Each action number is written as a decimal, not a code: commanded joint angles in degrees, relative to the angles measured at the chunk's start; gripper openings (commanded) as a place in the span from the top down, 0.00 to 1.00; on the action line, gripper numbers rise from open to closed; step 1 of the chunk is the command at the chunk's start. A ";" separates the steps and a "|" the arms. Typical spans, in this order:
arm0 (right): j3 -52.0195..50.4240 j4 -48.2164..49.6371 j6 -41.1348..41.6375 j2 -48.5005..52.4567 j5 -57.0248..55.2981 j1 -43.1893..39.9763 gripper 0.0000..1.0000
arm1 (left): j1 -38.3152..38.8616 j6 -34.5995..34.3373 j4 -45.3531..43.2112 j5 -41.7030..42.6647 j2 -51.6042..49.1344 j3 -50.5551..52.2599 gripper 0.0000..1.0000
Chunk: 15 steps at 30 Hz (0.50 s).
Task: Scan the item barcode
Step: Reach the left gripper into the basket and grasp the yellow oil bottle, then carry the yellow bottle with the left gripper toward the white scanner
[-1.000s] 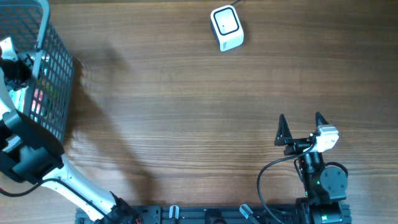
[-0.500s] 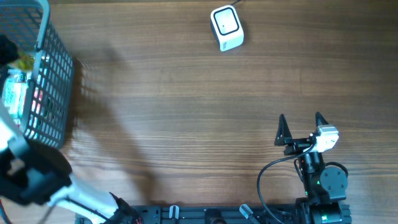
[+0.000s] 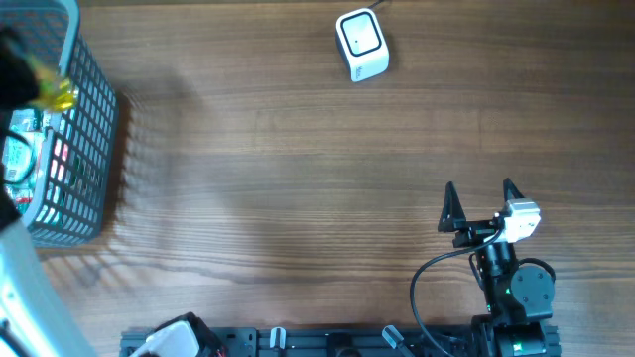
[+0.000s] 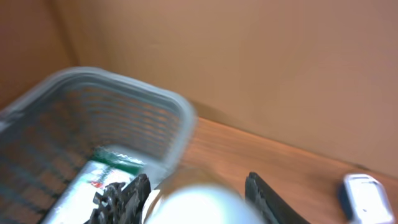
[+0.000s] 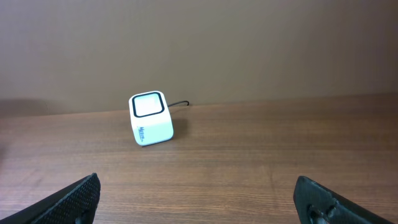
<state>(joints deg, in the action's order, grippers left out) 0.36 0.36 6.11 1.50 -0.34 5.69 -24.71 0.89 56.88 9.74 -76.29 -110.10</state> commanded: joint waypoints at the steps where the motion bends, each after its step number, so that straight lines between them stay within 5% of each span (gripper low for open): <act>1: -0.07 0.15 -0.55 -0.09 -0.94 -0.28 0.00 | 10.25 -4.44 3.10 0.70 3.08 -0.61 0.60; 7: -0.07 0.17 -0.55 -0.09 -0.94 -0.28 0.00 | 30.36 -5.92 6.40 0.70 -2.84 -0.50 0.62; 15: -0.07 0.17 -0.55 -0.09 -0.94 -0.28 0.00 | 45.38 -9.25 1.49 -1.29 -18.49 -0.46 0.67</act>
<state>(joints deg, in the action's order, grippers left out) 0.34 0.38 6.11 1.50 -0.34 5.69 16.27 -6.26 61.04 10.13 -90.72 -110.10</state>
